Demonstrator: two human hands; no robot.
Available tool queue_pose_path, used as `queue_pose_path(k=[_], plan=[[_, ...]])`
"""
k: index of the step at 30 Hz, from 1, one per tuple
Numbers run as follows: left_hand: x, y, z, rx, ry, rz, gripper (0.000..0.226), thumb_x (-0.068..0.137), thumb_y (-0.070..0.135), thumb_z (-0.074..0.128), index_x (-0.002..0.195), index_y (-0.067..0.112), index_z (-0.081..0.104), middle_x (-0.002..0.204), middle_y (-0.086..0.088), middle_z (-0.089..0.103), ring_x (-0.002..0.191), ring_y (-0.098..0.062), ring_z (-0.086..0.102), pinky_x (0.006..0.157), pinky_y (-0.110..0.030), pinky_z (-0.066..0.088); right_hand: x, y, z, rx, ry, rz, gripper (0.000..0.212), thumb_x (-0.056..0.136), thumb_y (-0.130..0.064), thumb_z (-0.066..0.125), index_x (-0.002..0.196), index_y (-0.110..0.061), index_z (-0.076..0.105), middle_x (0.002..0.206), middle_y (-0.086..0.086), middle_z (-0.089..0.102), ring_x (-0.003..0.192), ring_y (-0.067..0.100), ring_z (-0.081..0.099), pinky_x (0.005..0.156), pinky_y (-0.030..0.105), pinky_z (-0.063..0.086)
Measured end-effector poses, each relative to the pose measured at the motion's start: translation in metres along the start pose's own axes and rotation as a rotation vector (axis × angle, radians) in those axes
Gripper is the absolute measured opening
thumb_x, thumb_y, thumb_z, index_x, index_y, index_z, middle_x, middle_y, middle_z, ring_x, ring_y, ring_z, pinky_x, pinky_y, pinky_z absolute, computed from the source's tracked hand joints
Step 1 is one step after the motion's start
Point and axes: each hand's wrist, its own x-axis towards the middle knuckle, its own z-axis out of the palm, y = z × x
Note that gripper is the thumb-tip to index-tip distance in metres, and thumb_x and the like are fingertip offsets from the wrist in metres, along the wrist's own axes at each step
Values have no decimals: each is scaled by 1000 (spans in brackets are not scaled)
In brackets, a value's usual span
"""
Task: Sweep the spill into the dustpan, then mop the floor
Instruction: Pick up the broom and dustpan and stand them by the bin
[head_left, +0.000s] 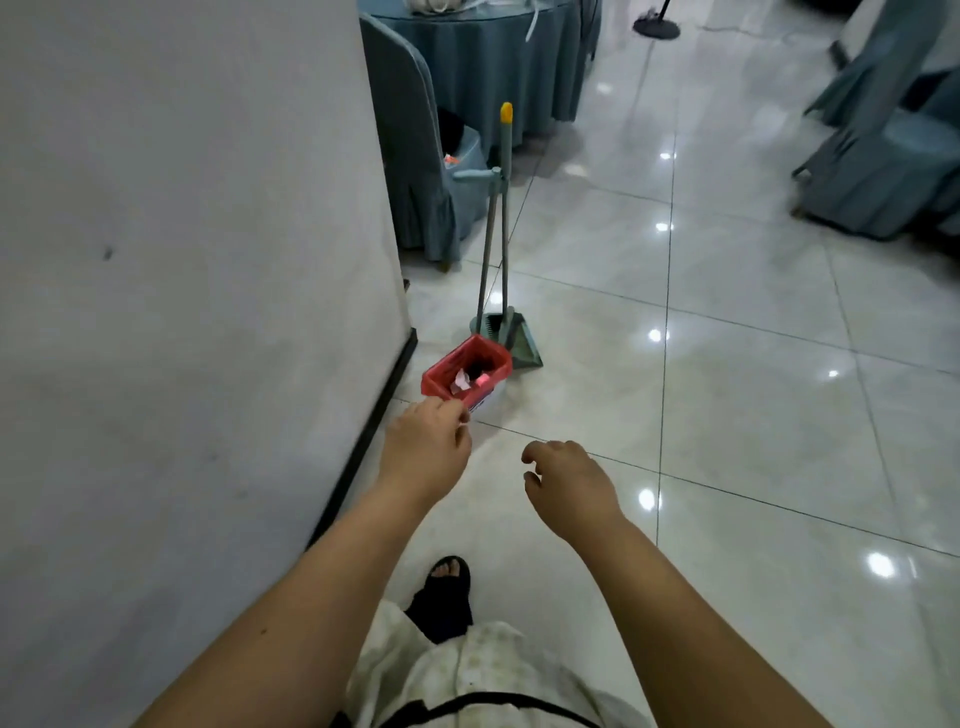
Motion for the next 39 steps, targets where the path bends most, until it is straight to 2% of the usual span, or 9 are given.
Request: queue_pose_path(k=[3,12,16,20,26,29,33,39], plan=[[74,-7,-1,22,-14,40,15,87,26,54,95,18,64,91,0,63,83,-25,58,65,-34,43,59,0,-13,-21,7,43,30,95,-19,46,122,-20,58,114,2,63,109,23,52,81,36,49],[228,-24,20,31,-202,35,20,92,28,47,104,23,61,101,1,60,94,-23,57,72,-31,39,236,6,-88,35,160,64,24,94,-23,48,113,-17,61,108,1,65,106,23,51,78,34,47],[300,-20,30,39,-235,0,18,92,29,47,103,23,60,103,0,60,95,-24,55,75,-33,41,303,24,-99,36,102,39,23,93,-25,50,112,-17,61,108,0,65,105,22,51,79,32,46],[388,-11,40,-6,-168,-40,18,92,31,48,106,25,59,103,4,60,95,-20,55,83,-37,48,375,55,-105,34,13,13,26,94,-29,50,113,-16,61,109,1,64,106,22,51,80,33,47],[506,5,47,-35,-107,-140,17,93,30,50,104,23,60,99,4,59,93,-18,56,81,-40,52,483,105,-126,33,-105,-32,26,93,-31,50,111,-15,62,106,3,64,101,22,53,73,32,47],[549,5,56,-36,-94,-164,16,93,29,51,104,23,61,99,5,60,93,-17,56,81,-39,52,541,114,-141,40,-81,-79,23,94,-27,51,109,-15,63,105,3,65,99,22,55,69,28,43],[585,-9,74,-32,-144,-234,18,92,27,51,105,23,62,101,4,62,93,-18,57,81,-40,51,615,116,-165,83,-49,-97,24,92,-26,55,112,-15,63,105,3,64,105,24,52,78,33,47],[628,-49,93,7,-243,-328,21,92,26,50,110,23,62,106,3,62,93,-18,57,80,-35,50,696,115,-172,111,-59,-66,25,90,-26,56,113,-19,63,105,0,64,109,21,50,79,32,46]])
